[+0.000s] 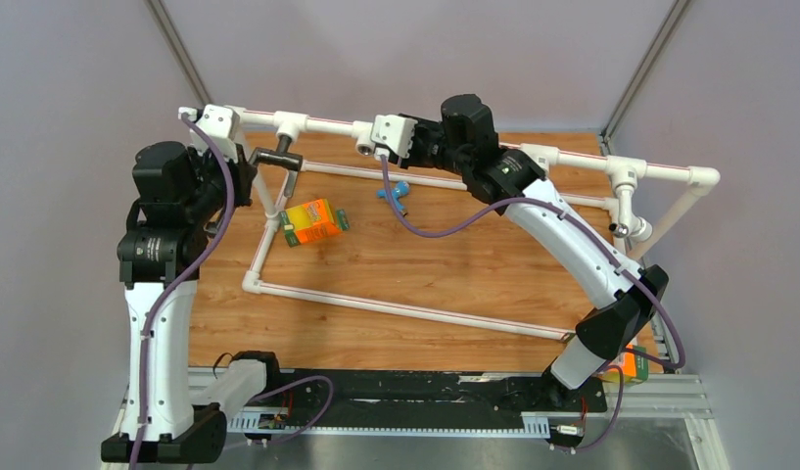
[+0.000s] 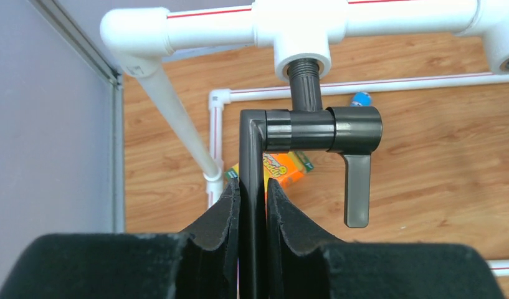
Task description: Install the water faucets
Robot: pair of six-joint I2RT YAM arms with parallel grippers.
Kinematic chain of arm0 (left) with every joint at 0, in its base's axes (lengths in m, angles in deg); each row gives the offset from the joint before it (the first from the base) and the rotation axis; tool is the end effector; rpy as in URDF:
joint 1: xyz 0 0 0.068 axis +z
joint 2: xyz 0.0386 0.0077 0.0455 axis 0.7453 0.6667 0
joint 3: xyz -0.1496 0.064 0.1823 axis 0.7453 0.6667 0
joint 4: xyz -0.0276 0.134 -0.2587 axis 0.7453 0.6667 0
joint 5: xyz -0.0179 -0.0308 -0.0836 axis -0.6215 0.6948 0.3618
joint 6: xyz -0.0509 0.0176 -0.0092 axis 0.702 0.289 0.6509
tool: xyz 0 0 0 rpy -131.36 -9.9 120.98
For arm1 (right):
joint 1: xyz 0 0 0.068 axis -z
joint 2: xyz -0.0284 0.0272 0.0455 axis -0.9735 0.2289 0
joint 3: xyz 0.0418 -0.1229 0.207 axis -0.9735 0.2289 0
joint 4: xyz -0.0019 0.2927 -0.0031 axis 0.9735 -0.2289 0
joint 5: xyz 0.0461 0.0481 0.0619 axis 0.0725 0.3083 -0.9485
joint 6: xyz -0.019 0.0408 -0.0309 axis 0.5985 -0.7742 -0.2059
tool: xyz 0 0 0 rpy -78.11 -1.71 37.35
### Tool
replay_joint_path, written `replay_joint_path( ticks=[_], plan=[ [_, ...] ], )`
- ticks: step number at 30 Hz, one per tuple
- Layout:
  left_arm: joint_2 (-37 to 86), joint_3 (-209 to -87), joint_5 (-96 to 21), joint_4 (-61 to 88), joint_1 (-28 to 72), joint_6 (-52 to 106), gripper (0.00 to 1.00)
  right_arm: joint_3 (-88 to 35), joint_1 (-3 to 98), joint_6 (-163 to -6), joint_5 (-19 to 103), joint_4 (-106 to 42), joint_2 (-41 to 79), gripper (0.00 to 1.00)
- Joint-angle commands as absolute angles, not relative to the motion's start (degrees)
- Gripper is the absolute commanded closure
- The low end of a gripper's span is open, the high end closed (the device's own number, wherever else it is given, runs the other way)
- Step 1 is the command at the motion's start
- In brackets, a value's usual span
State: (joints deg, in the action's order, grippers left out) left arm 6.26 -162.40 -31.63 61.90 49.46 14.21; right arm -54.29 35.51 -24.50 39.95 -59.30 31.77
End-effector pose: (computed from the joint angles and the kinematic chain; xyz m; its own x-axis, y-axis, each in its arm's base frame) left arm 0.2110 -0.0042 0.4676 -0.2875 0.0134 -0.9577 0.2170 0.9748 -0.0515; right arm 0.2996 0.2710 0.4190 0.4715 -0.6343 -0.6126 -0.6509 0.2184 -0.7271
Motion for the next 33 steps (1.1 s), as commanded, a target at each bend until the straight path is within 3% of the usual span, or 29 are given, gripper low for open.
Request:
replay_joint_path(
  ticks=[1, 6, 10, 22, 26, 30, 33],
  plan=[
    [2.9, -164.6, -26.5, 51.3, 39.9, 7.1, 1.00, -53.7, 32.8, -31.3, 36.3, -63.6, 35.8, 1.00],
    [4.7, -165.4, -32.2, 52.3, 29.8, 1.7, 0.97, -54.1, 32.6, -31.3, 36.4, -63.6, 36.2, 1.00],
    [6.2, -167.5, -36.5, 52.8, 24.7, 0.6, 0.83, -53.9, 32.6, -31.2, 36.5, -63.6, 36.3, 1.00],
    [8.4, -170.4, -26.0, 50.6, 23.7, 14.6, 0.51, -53.8, 32.6, -31.4, 36.8, -63.6, 36.3, 1.00],
    [8.4, -173.8, -41.8, 51.2, 23.7, 22.0, 0.31, -53.5, 32.6, -31.2, 37.1, -63.6, 36.0, 1.00],
    [12.2, -181.7, -61.2, 60.8, 23.7, 26.0, 0.21, -53.1, 32.6, -31.3, 37.1, -63.7, 35.7, 1.00],
    [15.9, -186.1, -68.7, 69.5, 23.8, 30.0, 0.16, -52.9, 32.6, -31.3, 37.2, -63.6, 35.6, 1.00]
  ],
)
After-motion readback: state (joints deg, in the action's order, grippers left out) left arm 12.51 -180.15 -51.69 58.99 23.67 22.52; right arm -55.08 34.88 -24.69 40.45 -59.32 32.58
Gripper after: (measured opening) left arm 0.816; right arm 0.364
